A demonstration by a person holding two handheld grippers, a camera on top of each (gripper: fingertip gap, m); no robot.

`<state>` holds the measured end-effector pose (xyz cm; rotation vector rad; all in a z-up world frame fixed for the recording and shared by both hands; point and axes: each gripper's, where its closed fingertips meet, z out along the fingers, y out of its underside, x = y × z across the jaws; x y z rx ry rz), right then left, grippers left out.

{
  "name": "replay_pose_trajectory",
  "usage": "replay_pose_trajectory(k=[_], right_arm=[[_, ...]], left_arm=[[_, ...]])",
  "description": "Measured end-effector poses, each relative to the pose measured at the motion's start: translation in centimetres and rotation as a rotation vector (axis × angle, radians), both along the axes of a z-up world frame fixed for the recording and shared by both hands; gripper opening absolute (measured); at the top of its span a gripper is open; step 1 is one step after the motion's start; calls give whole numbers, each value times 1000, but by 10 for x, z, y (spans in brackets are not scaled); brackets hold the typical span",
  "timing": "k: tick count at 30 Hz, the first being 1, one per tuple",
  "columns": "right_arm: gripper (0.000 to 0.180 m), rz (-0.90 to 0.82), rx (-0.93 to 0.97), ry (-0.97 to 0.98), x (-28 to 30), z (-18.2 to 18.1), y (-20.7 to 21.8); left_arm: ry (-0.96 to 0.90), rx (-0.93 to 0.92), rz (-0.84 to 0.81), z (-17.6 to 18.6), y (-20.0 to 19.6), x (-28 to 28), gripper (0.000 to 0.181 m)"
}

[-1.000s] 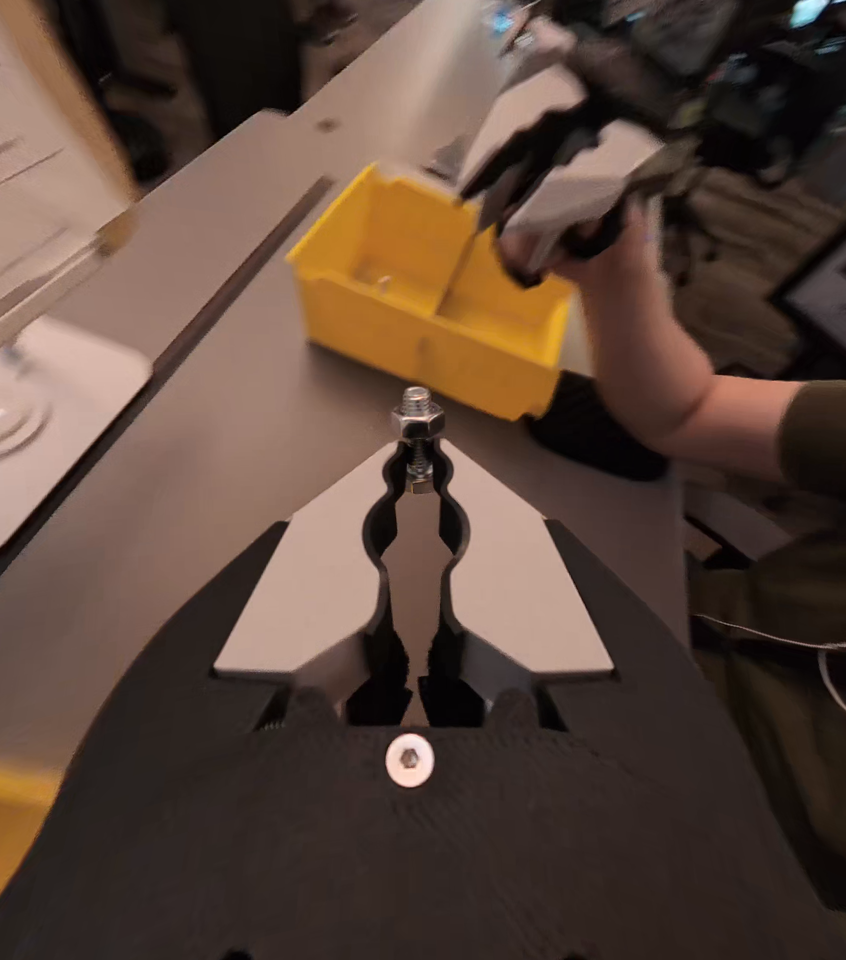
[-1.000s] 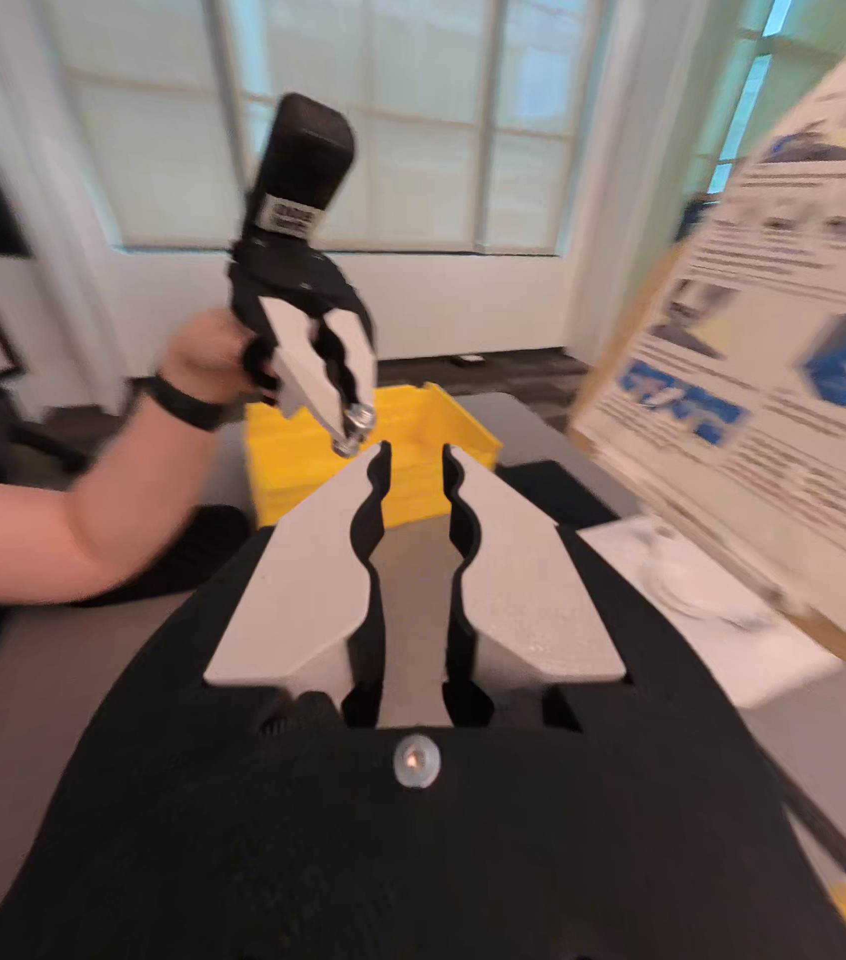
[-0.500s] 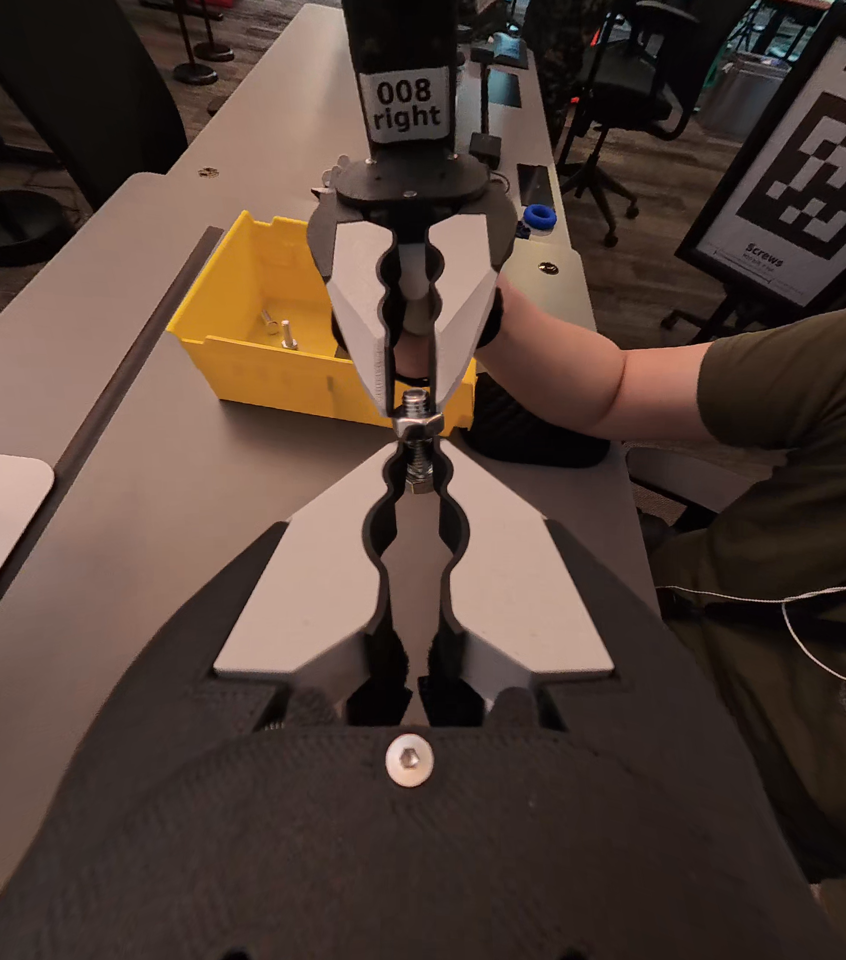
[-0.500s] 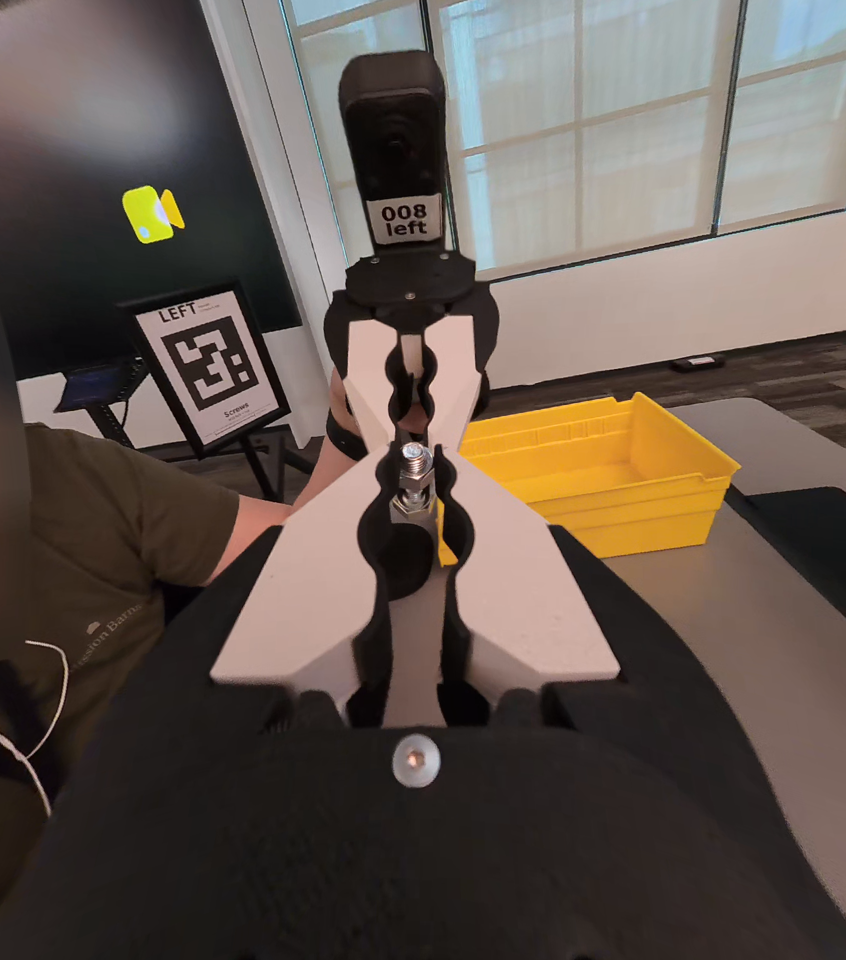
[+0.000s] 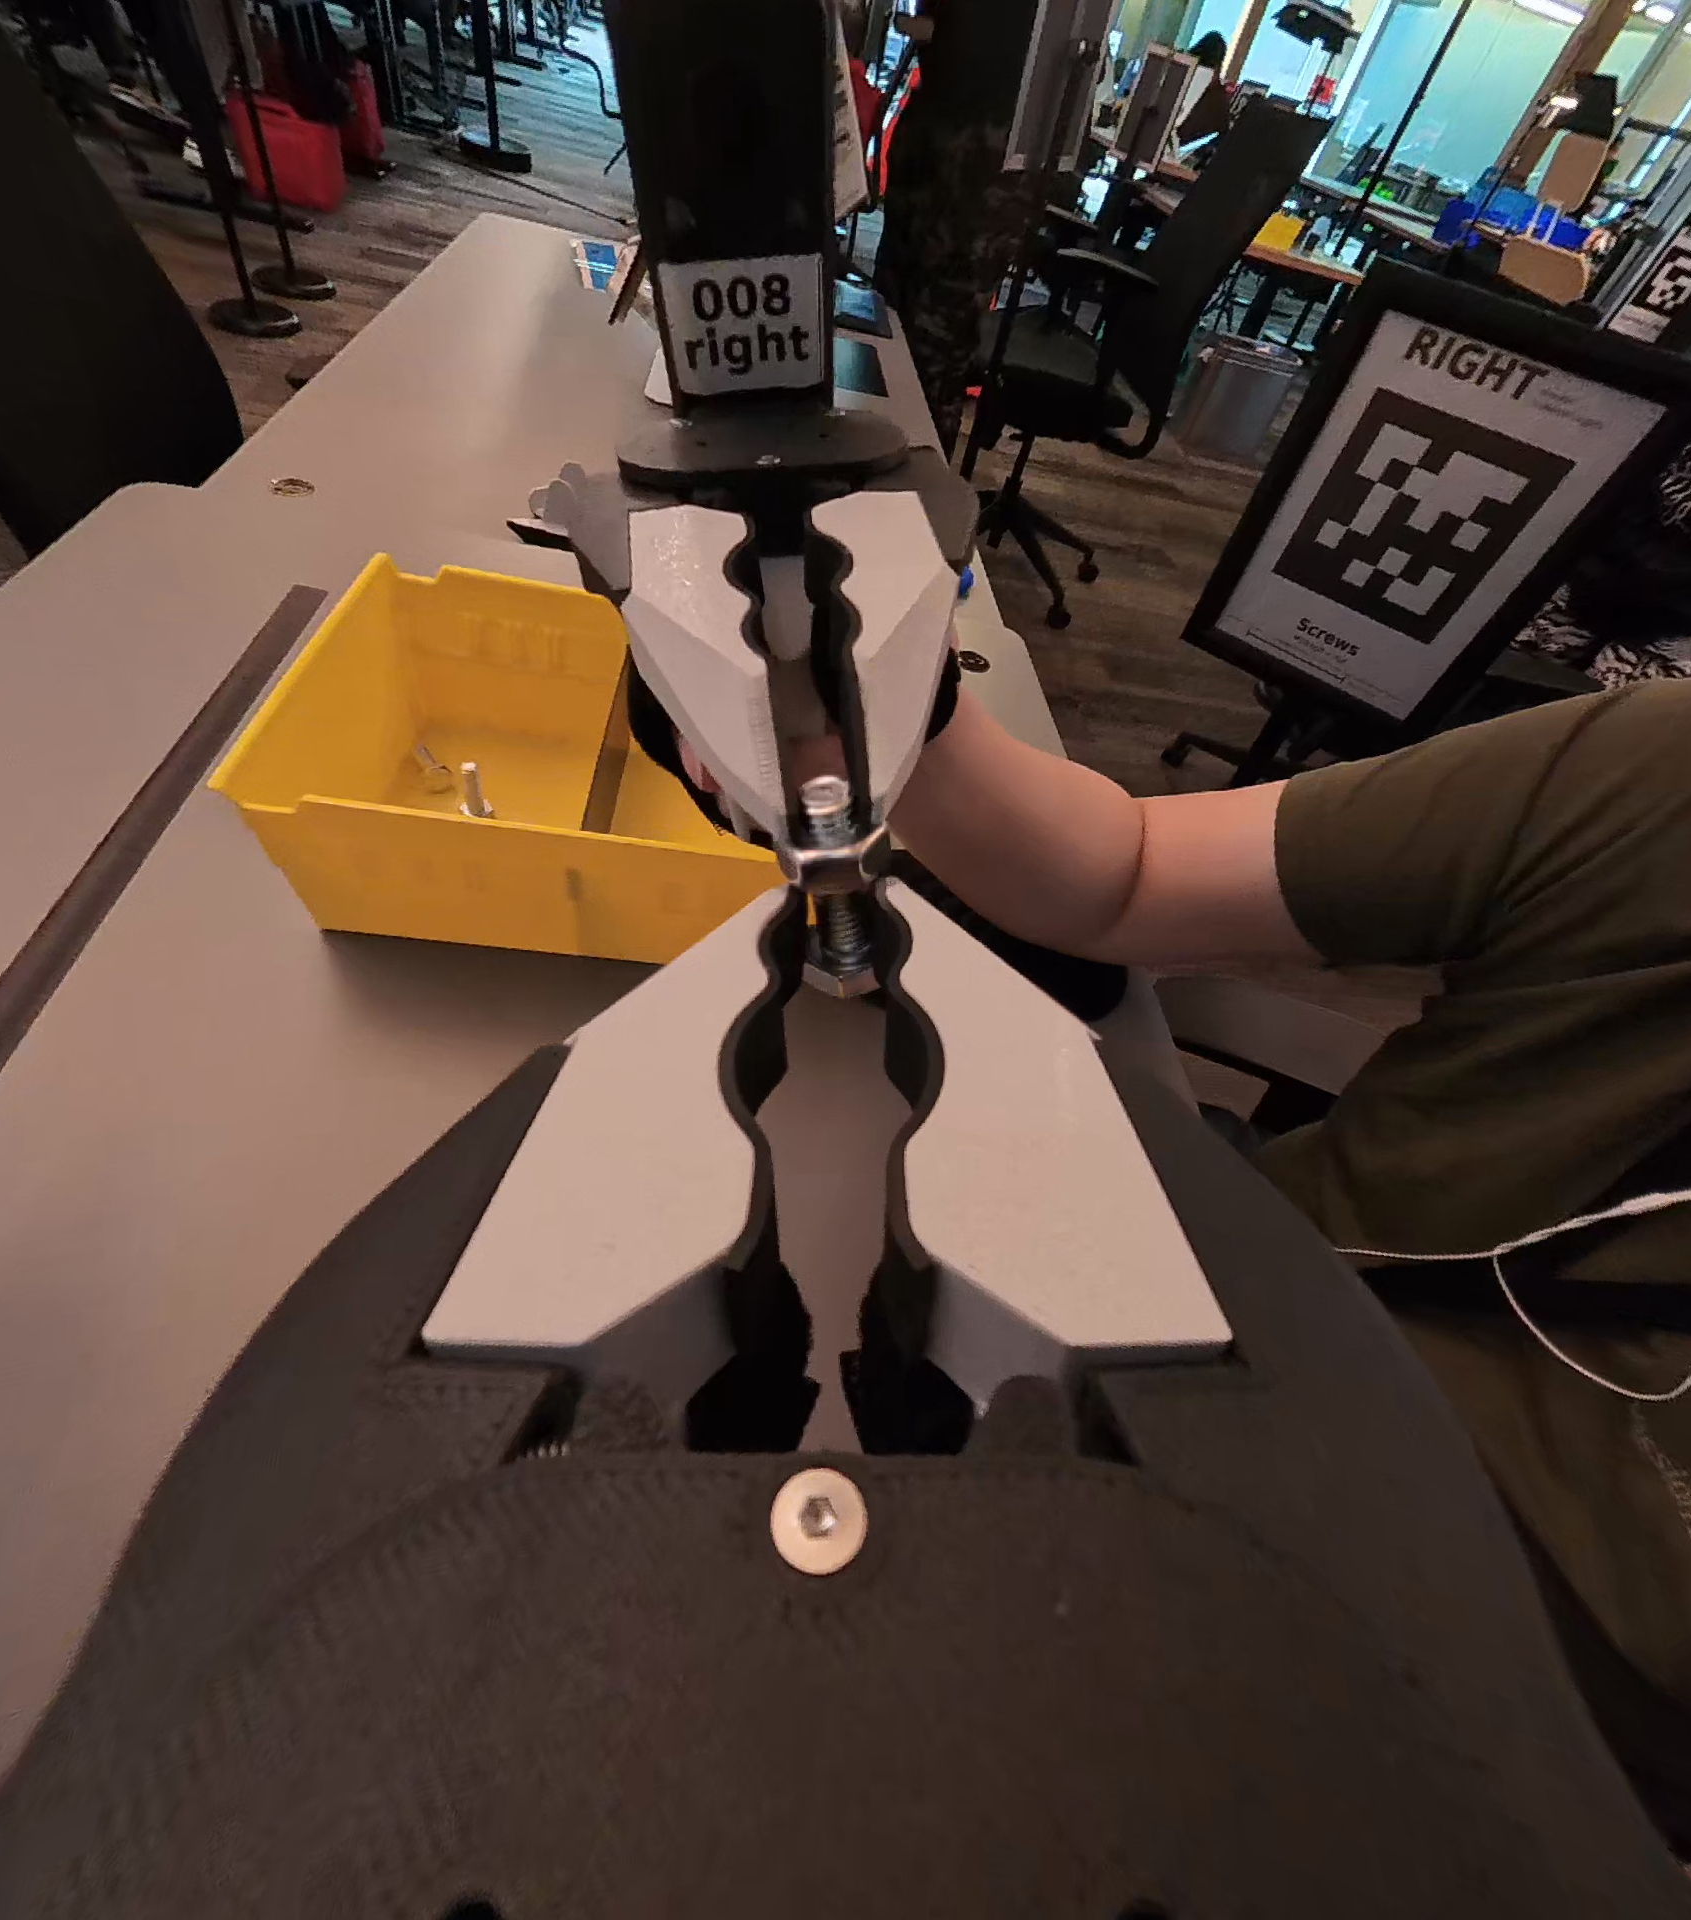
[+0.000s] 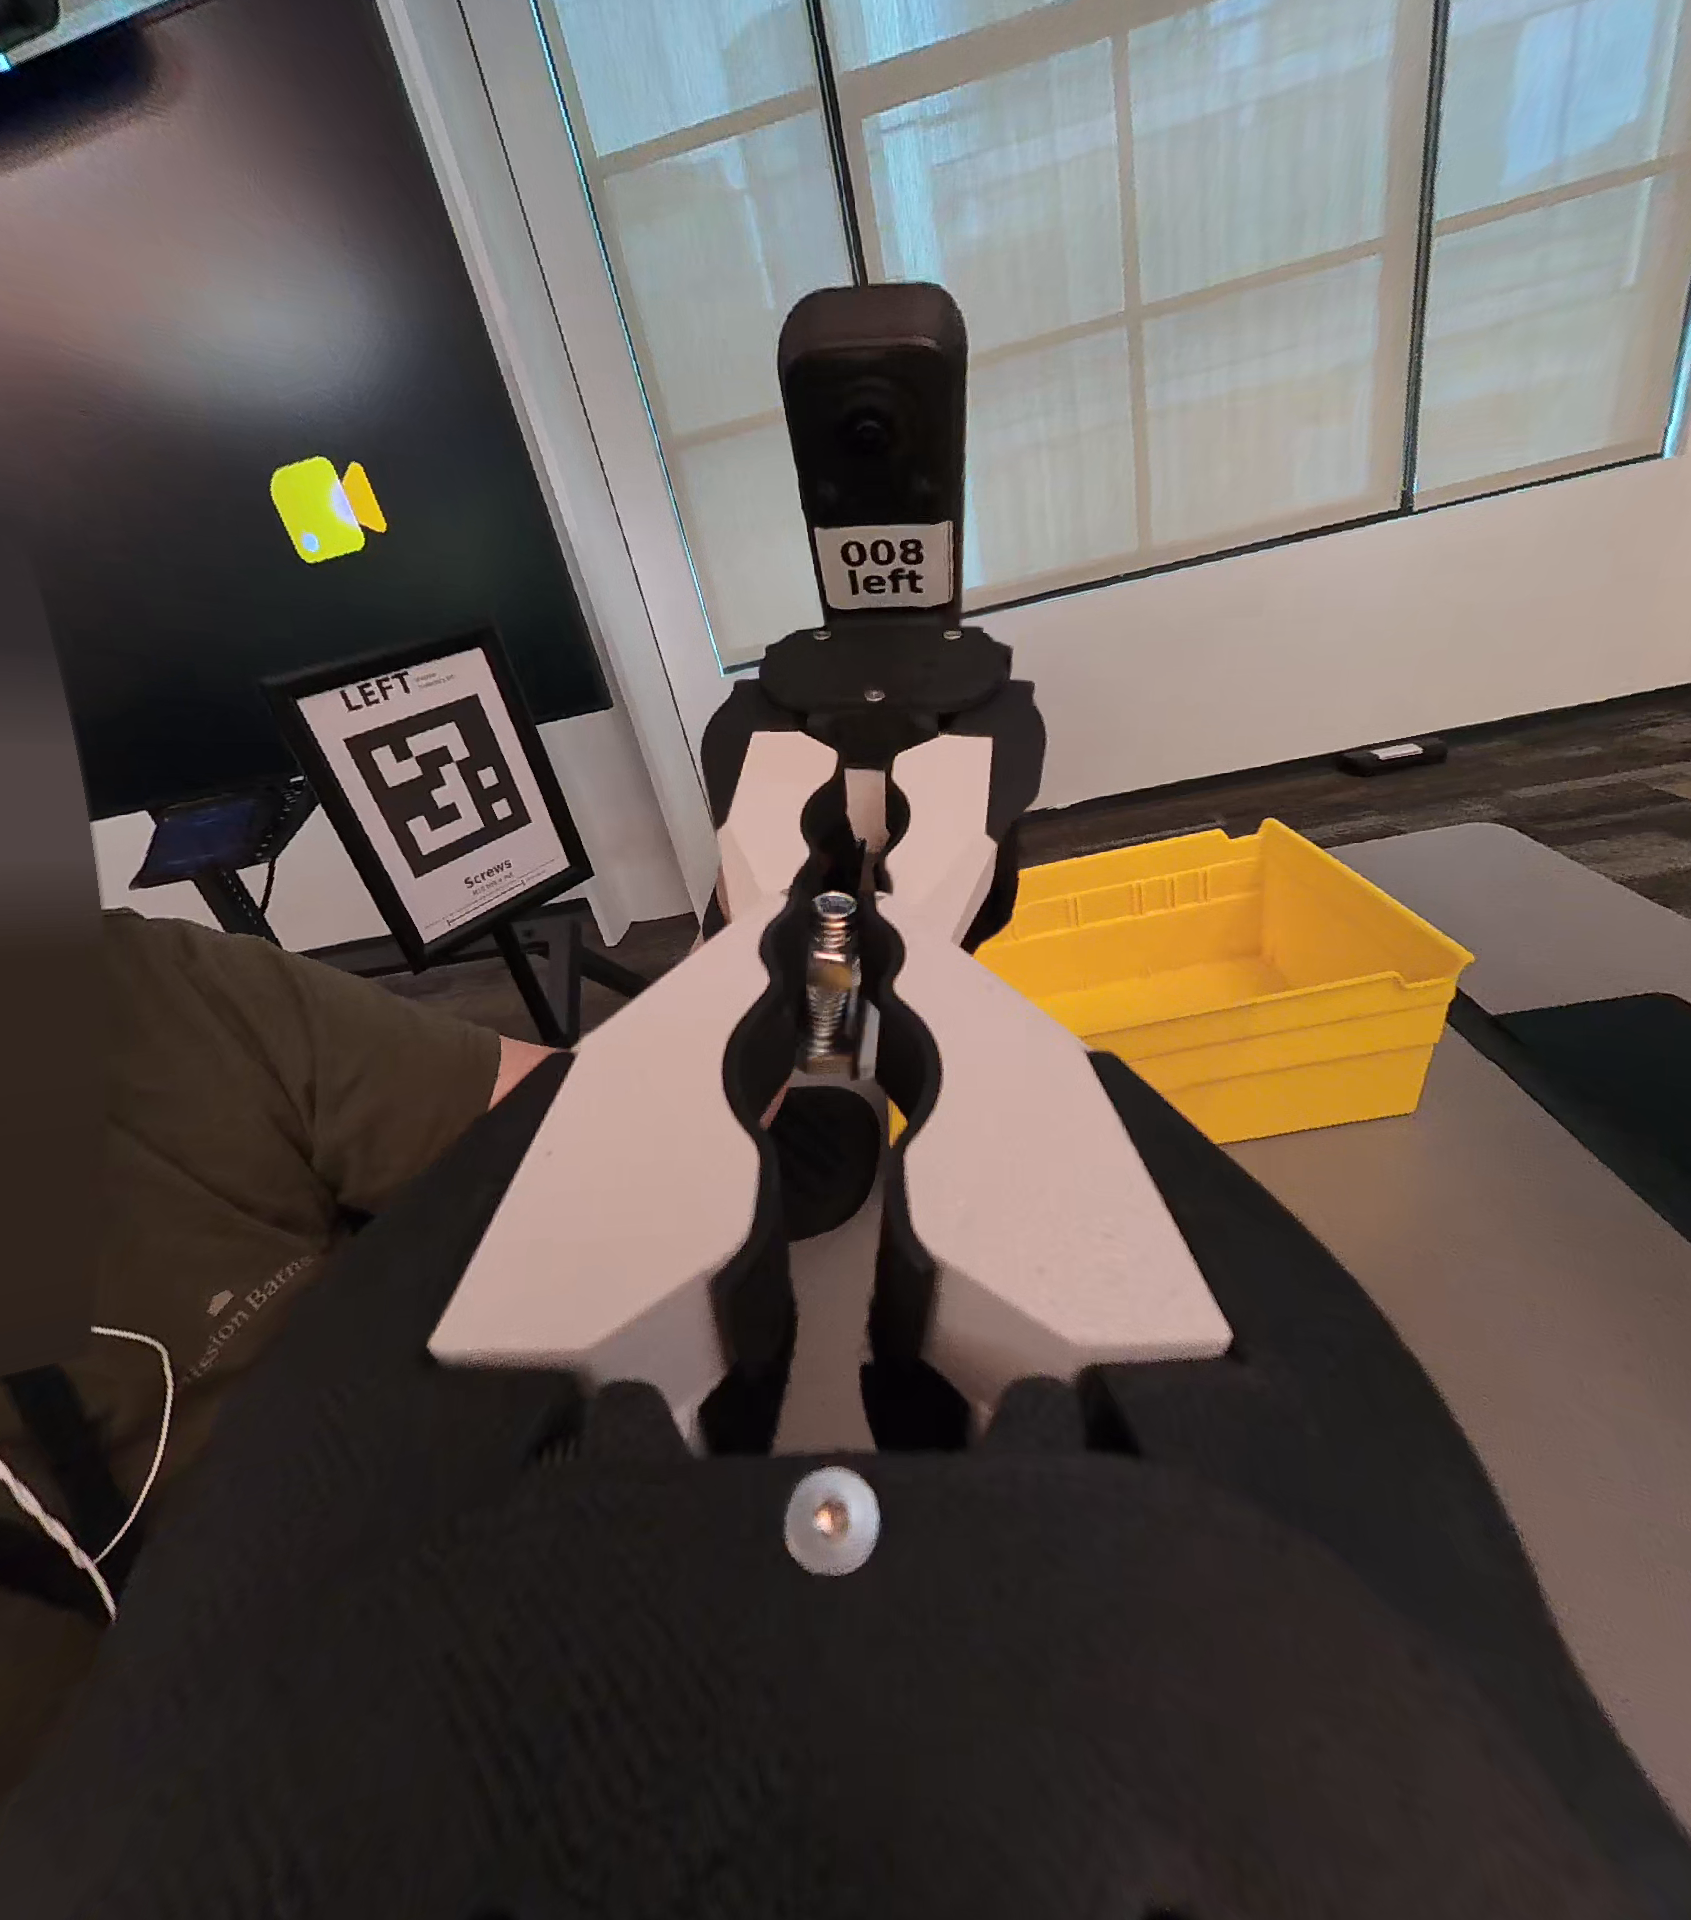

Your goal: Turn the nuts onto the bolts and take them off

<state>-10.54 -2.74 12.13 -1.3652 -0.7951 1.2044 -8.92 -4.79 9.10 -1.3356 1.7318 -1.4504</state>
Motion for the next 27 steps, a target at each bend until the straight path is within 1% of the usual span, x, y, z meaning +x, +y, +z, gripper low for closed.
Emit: replay_pose_trajectory(k=[1, 3, 6, 7, 10, 12, 15, 16, 17, 18, 20, 21, 23, 25, 26, 27], right_arm=[[6, 3, 0, -1, 1, 0, 0], [7, -22, 1, 22, 5, 4, 3], [8, -27, 55, 62, 5, 12, 0], [13, -19, 70, 86, 6, 17, -3], [36, 3, 47, 110, 5, 21, -6], [41, -17, 48, 67, 3, 15, -3], [43, -30, 56, 51, 6, 10, 2], [41, -18, 43, 69, 10, 9, 3], [33, -38, 11, 88, 16, 9, 10], [33, -52, -4, 103, 21, 9, 14], [37, 2, 2, 123, 15, 14, 4], [43, 28, 16, 114, 8, 17, -3], [45, 39, 63, 63, -8, 16, -13], [43, -18, 93, 36, -8, 13, -6], [48, -14, 88, 59, -1, 12, -3], [49, 16, 45, 95, 6, 11, -1]], left_arm=[[0, -1, -11, -1, -2, 1, 10], [-20, 28, 19, 3, 1, 4, 9], [-49, 73, 51, 8, 4, 4, 8], [-51, 79, 54, 9, 3, 4, 7], [-65, 99, 75, 13, 5, 3, 7], [-77, 84, 60, 16, 1, 1, 8], [-87, 67, 34, 19, -5, 0, 8], [-94, 71, 33, 21, -5, -1, 7], [-101, 68, 34, 22, -5, -2, 7], [-105, 53, 20, 24, -7, -4, 7], [-108, 35, 12, 26, -9, -5, 7], [-103, 42, 25, 25, -7, -4, 7], [-87, 51, 20, 20, -7, -2, 7], [-90, 35, -6, 21, -11, -1, 7], [-94, 23, -26, 22, -15, -2, 7], [-100, 20, -19, 23, -15, -2, 7]])
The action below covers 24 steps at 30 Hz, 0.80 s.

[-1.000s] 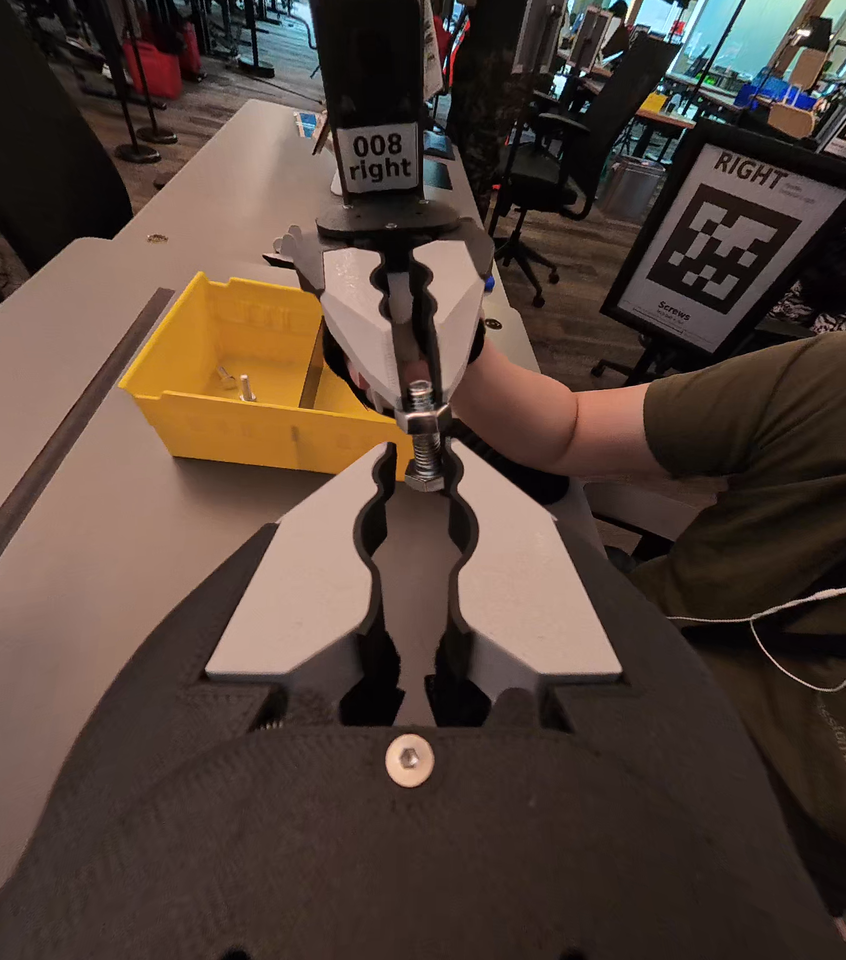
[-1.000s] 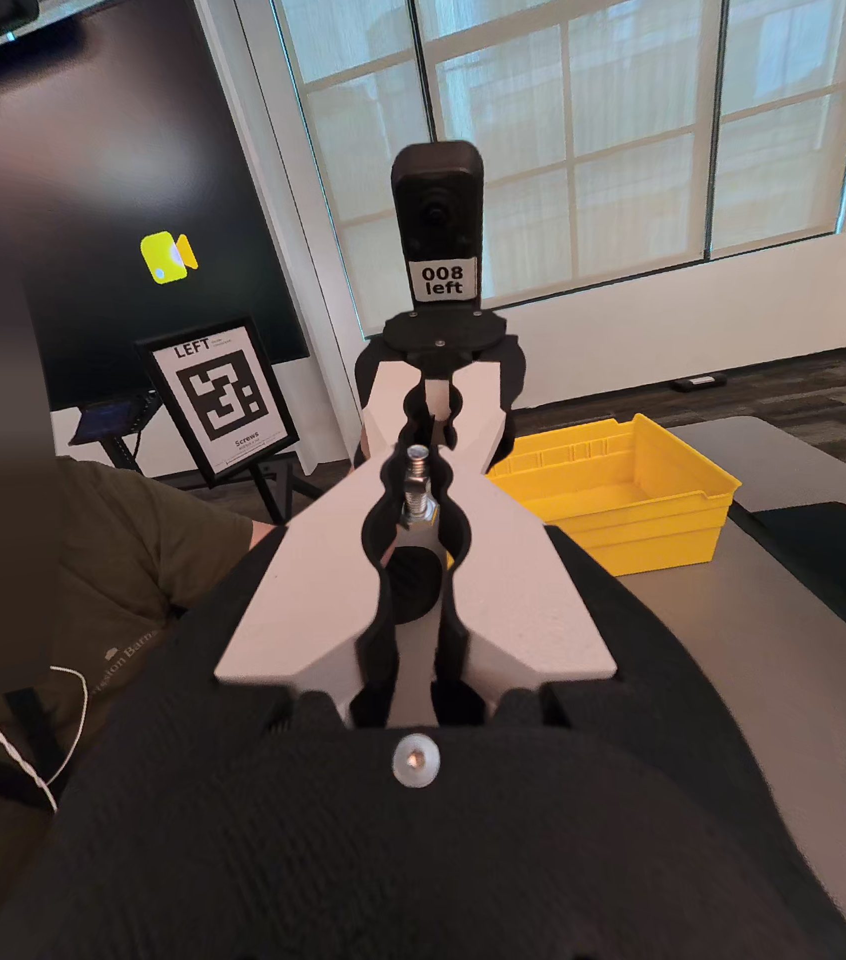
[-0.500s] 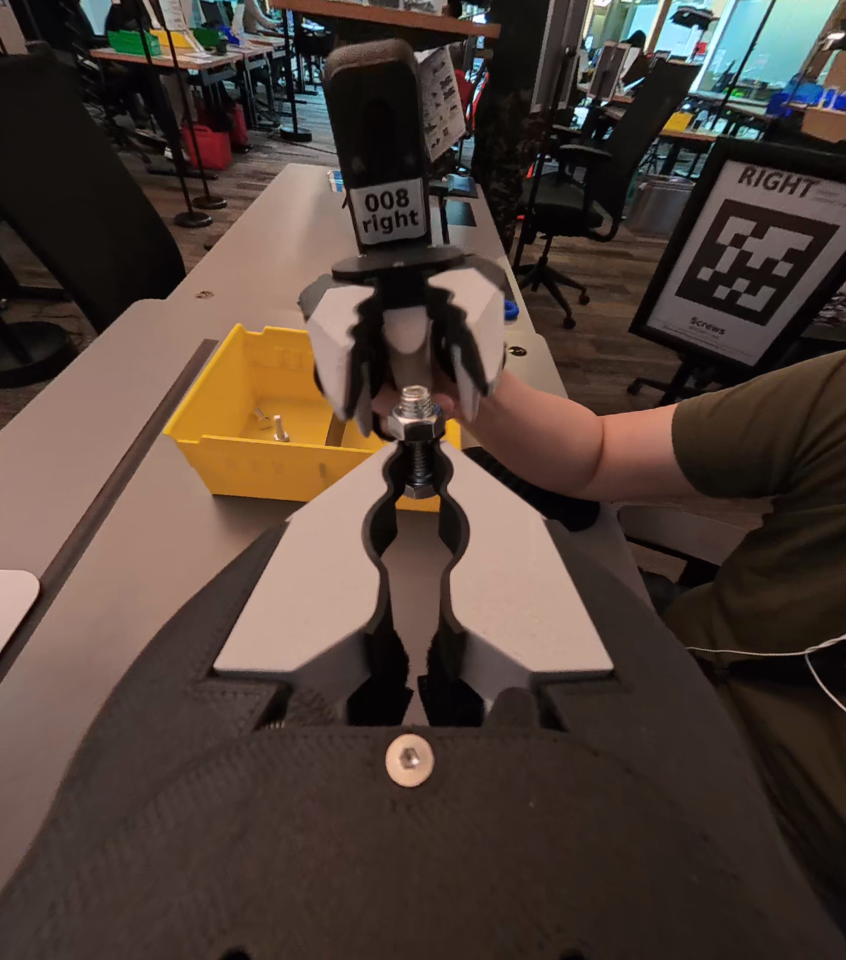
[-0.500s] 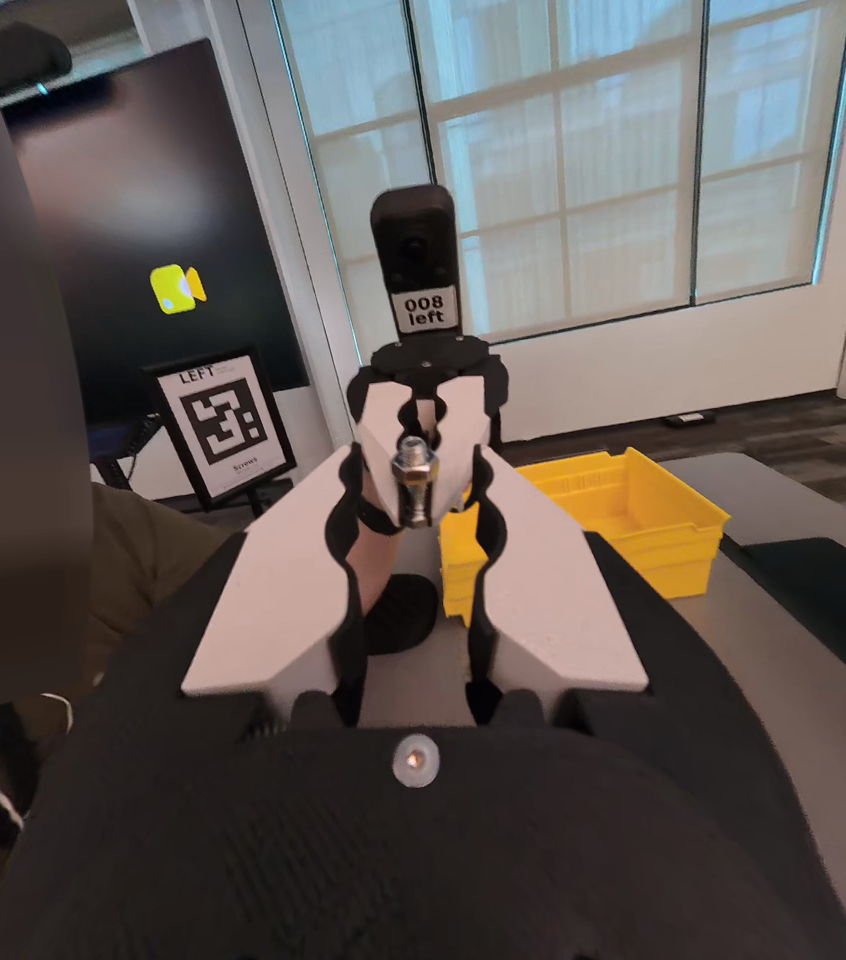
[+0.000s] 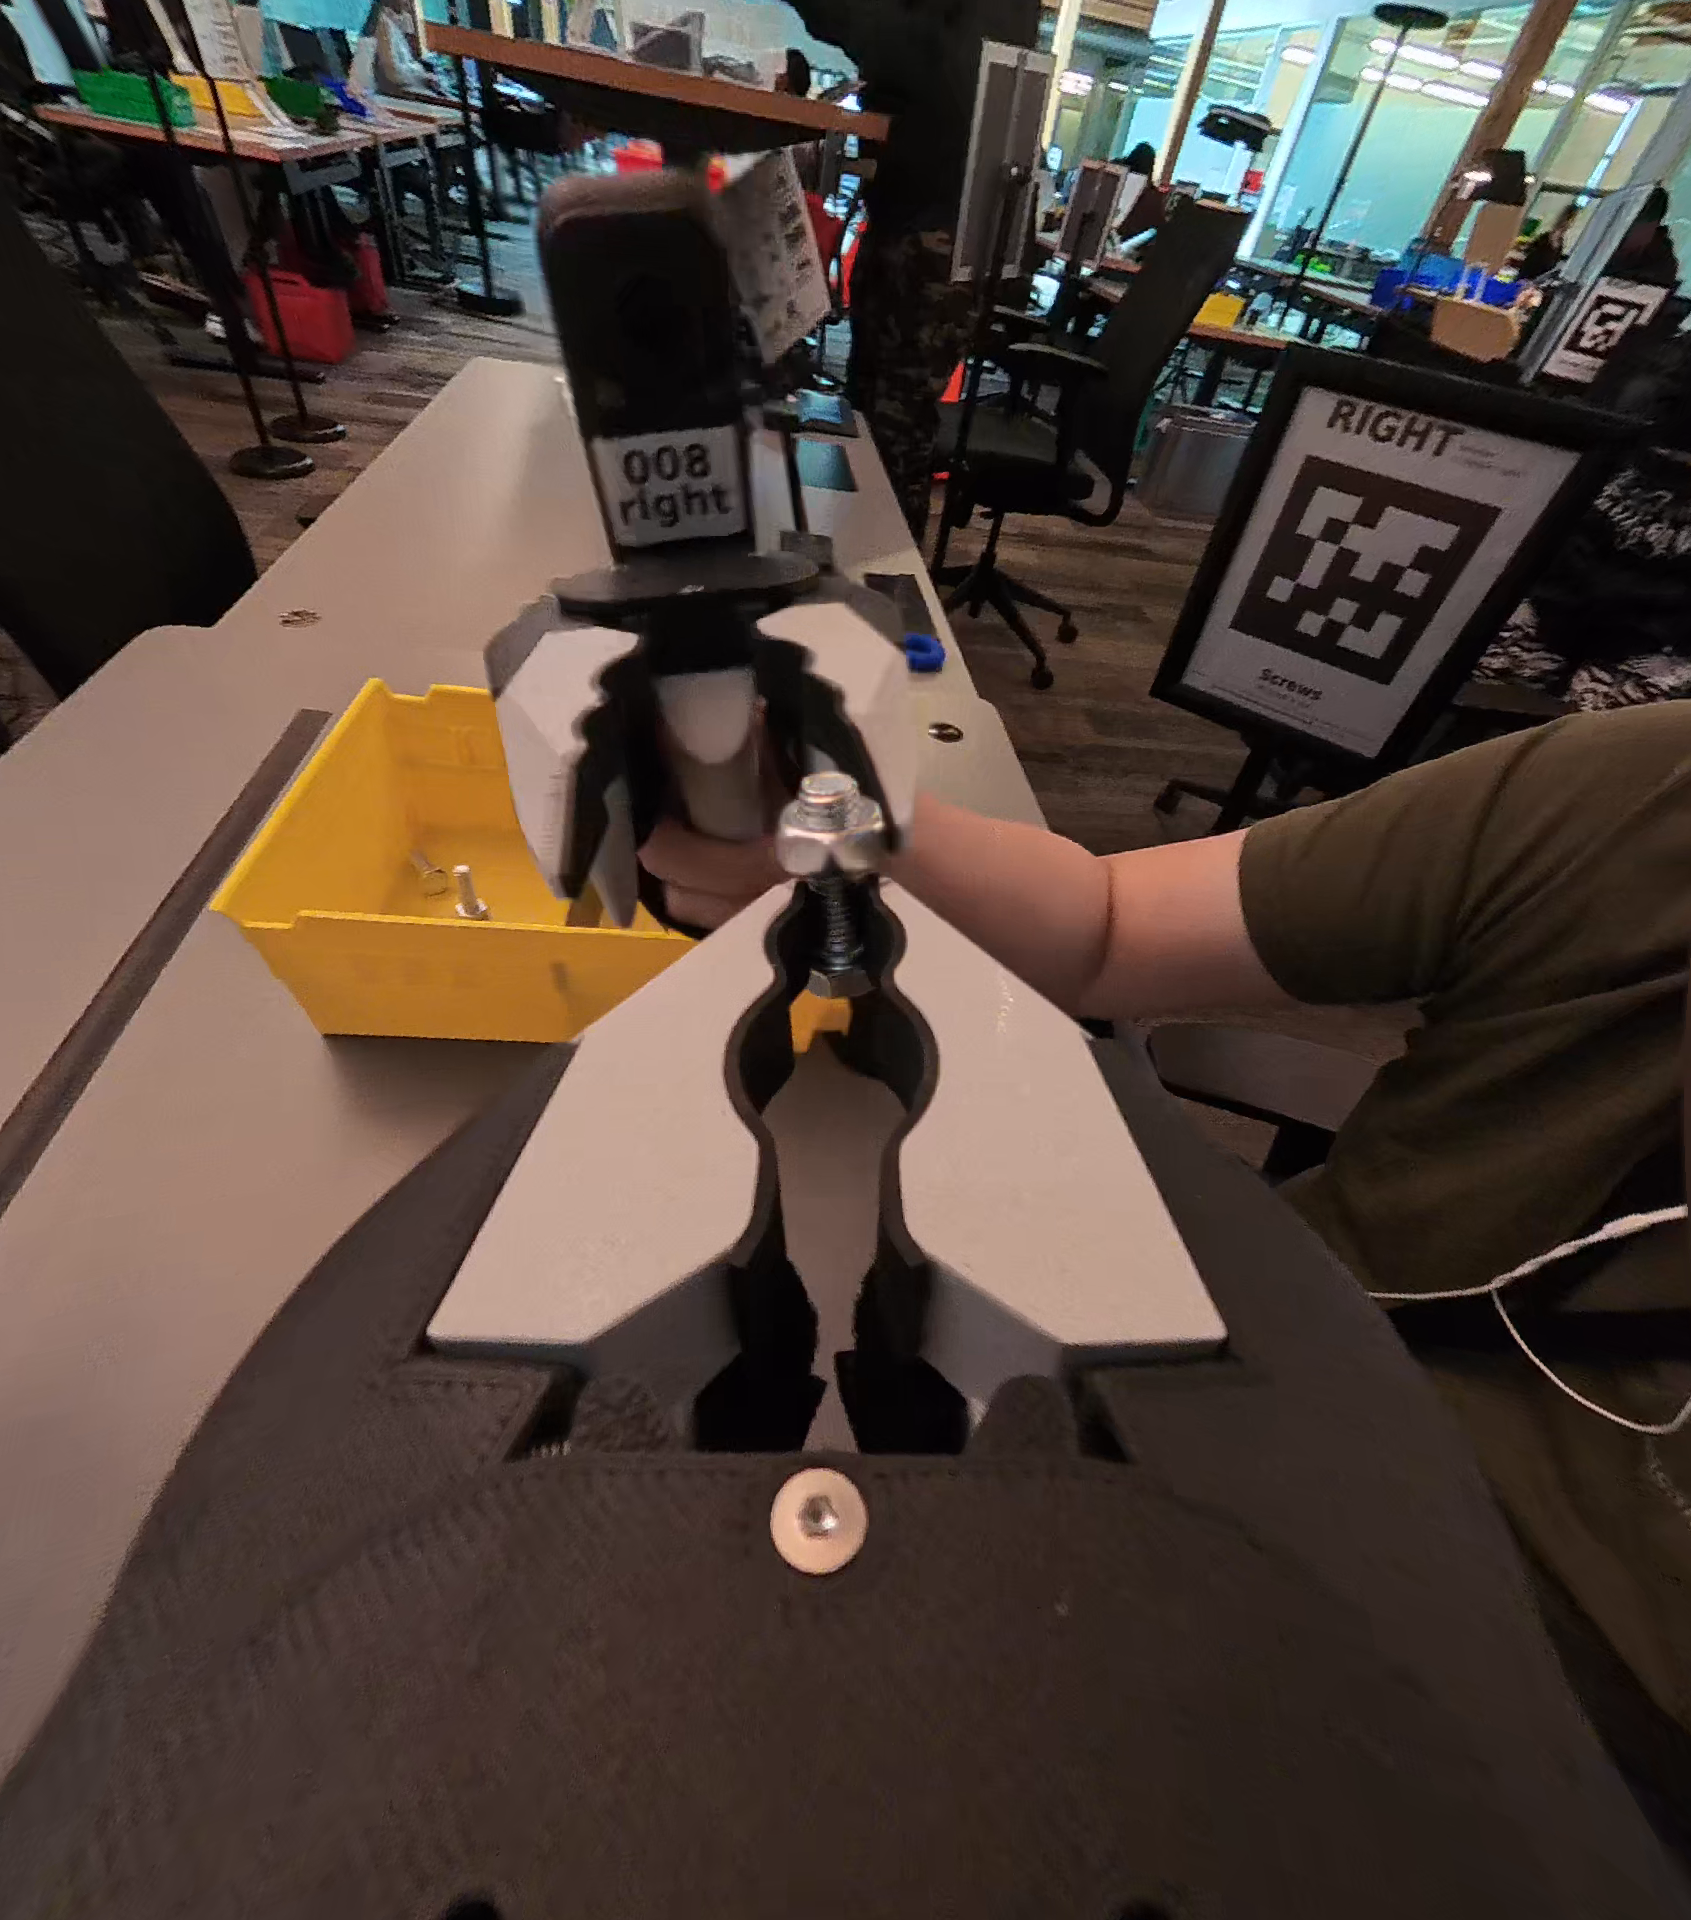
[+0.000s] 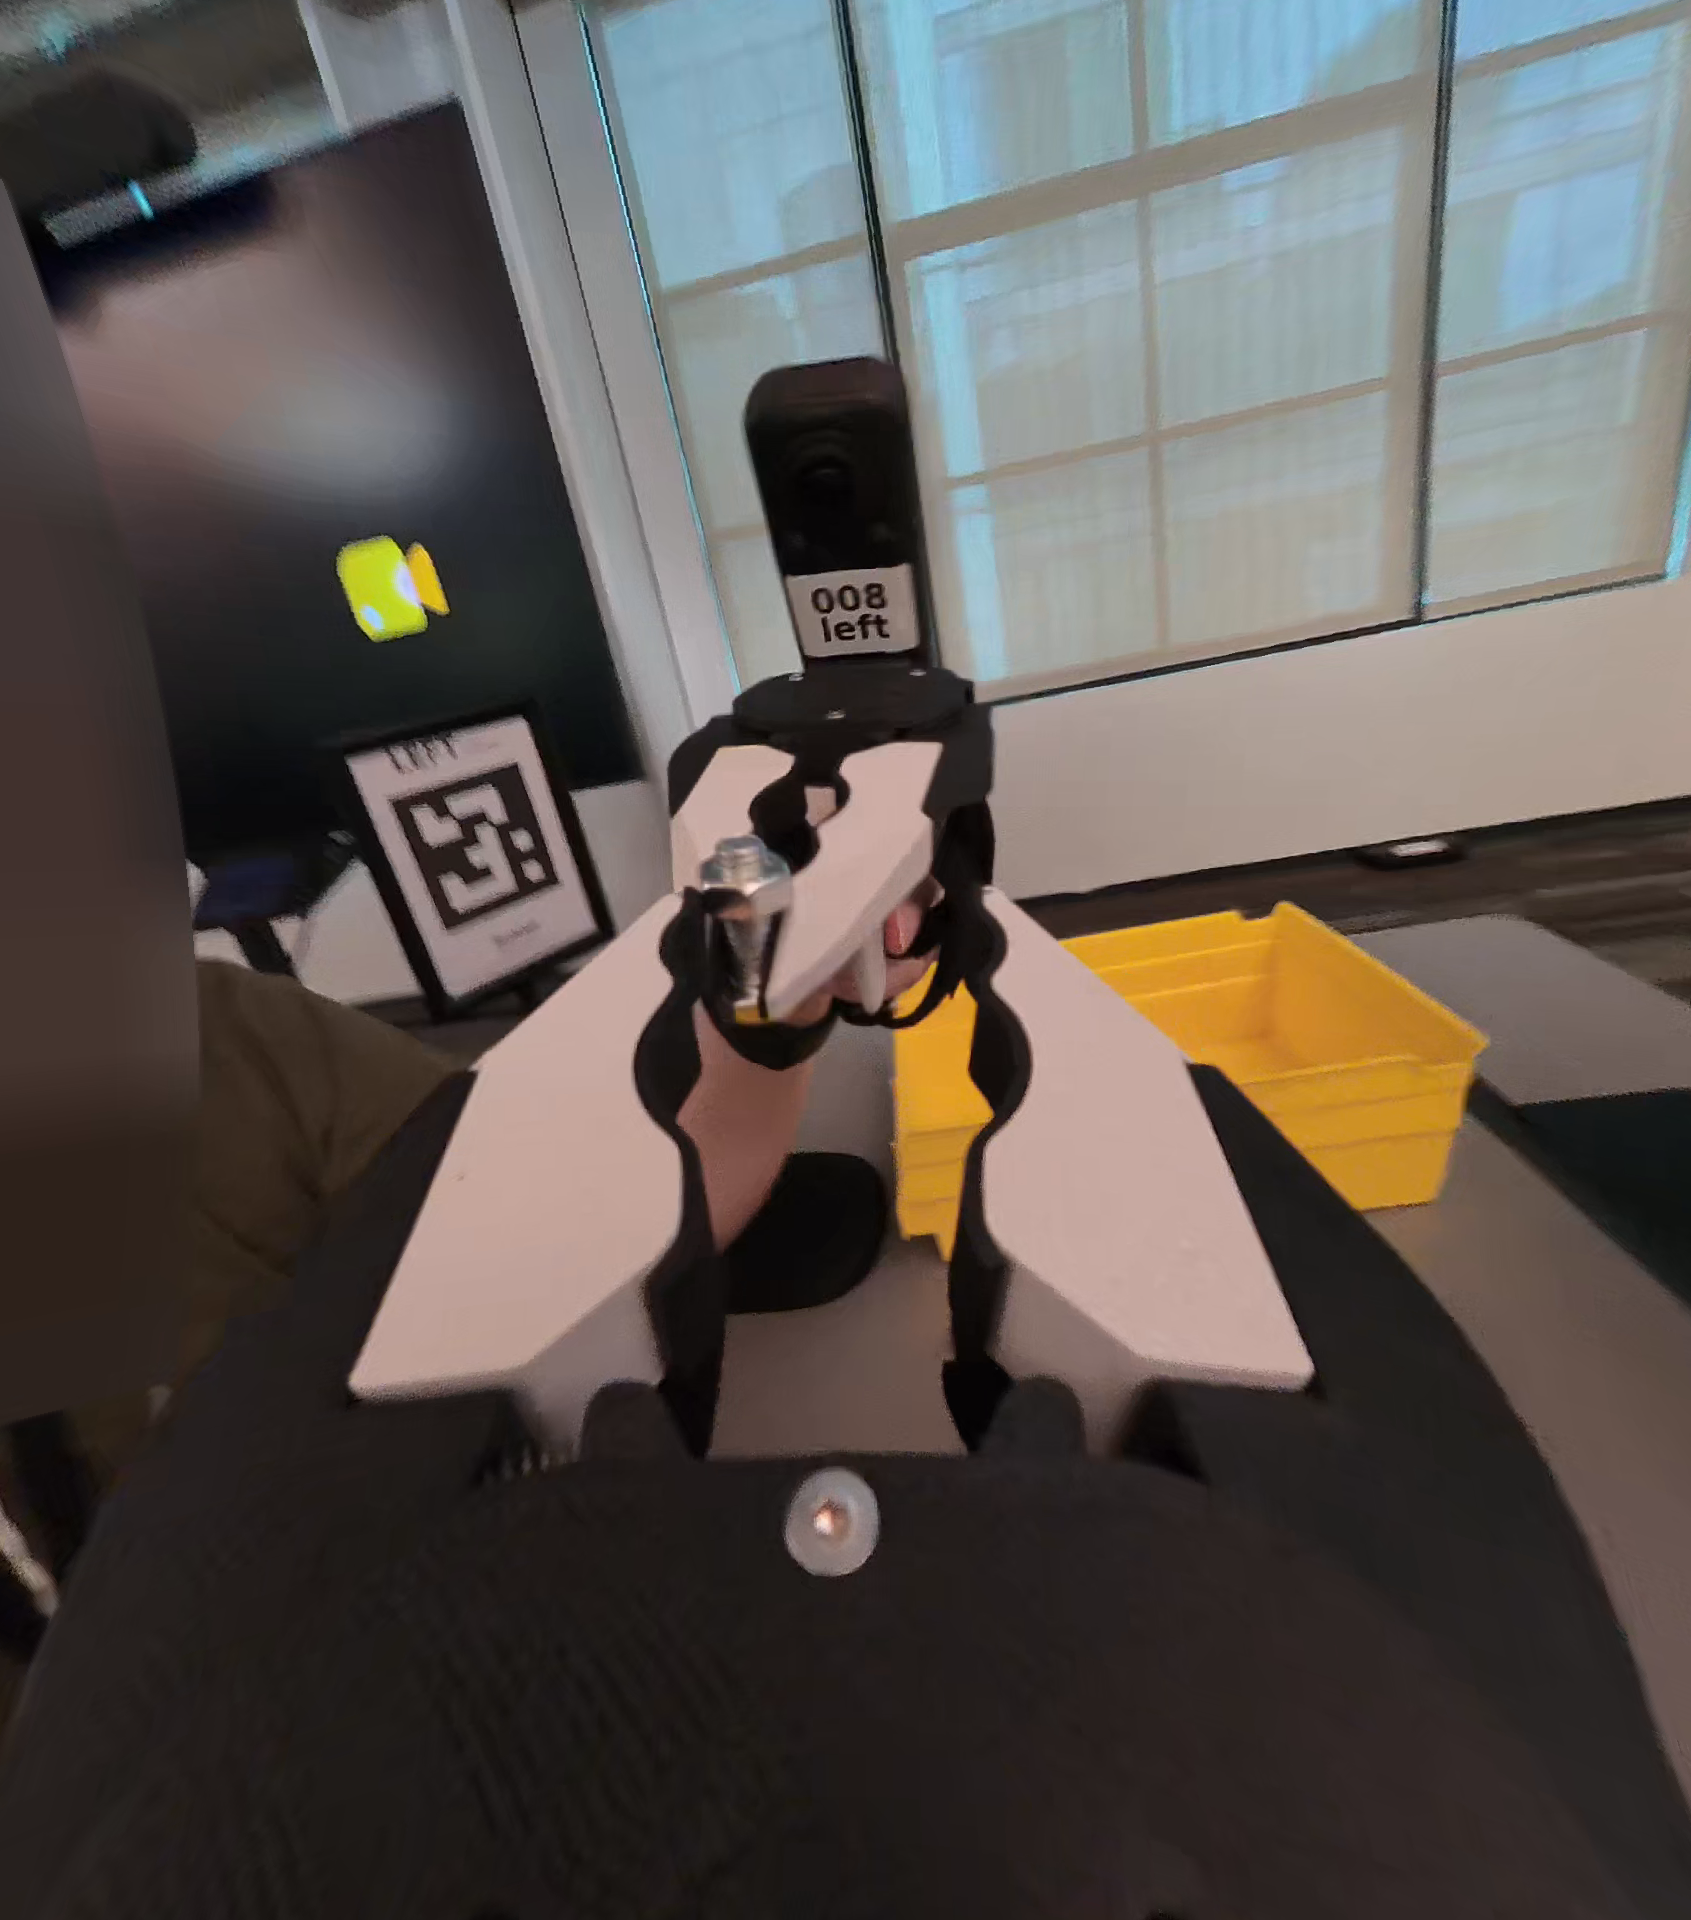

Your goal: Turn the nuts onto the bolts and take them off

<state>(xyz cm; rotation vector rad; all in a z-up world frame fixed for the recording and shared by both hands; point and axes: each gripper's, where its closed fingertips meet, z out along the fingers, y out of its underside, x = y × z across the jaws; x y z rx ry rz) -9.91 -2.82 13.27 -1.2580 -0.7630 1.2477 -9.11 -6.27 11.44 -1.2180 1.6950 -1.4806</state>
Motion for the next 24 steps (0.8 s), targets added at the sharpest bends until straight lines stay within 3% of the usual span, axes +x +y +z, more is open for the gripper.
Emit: replay_pose_trajectory(k=[3, 8, 11, 13, 15, 20, 23, 24], right_arm=[[39, 50, -81, 143, 20, 12, 3], [48, 44, 44, -10, -16, 11, -20], [50, 50, -17, 41, -5, 8, -9], [37, 22, -97, 125, 16, 7, 8], [36, 65, -95, 182, 22, 18, 1], [47, 86, 15, 50, -13, 21, -27], [51, 73, -48, 77, -3, 11, -10], [43, 84, -86, 111, 4, 10, -5]], left_arm=[[-10, -7, -20, 3, -2, -4, 7], [-7, -3, -11, 2, 0, -3, 8], [-19, -18, -56, 4, -8, -4, 7], [-37, -18, -58, 8, -10, -6, 7], [-42, -22, -73, 11, -13, -9, 7], [-32, -8, -56, 6, -9, -5, 7], [-40, -37, -84, 8, -13, -4, 7], [-43, -34, -65, 8, -11, -3, 7]])
